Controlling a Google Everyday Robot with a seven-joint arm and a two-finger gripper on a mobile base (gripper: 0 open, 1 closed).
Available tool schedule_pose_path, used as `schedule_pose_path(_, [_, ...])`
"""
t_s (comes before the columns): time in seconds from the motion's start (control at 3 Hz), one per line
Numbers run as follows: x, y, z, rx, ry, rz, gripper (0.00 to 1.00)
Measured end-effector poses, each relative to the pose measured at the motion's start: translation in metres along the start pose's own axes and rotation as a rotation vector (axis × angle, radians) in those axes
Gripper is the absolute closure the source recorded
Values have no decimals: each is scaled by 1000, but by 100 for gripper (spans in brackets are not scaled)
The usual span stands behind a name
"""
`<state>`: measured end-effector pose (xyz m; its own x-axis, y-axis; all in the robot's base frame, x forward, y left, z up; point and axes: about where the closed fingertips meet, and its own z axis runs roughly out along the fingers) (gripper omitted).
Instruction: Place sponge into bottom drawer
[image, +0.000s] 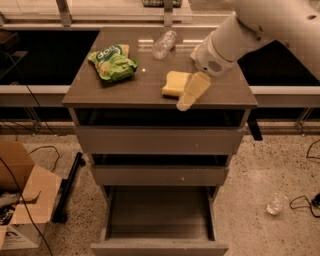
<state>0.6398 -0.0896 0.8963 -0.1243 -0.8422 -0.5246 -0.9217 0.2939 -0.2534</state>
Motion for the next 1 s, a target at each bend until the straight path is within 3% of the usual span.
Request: schedule_pose_path(1.0, [13,-68,73,-43,-2,51,0])
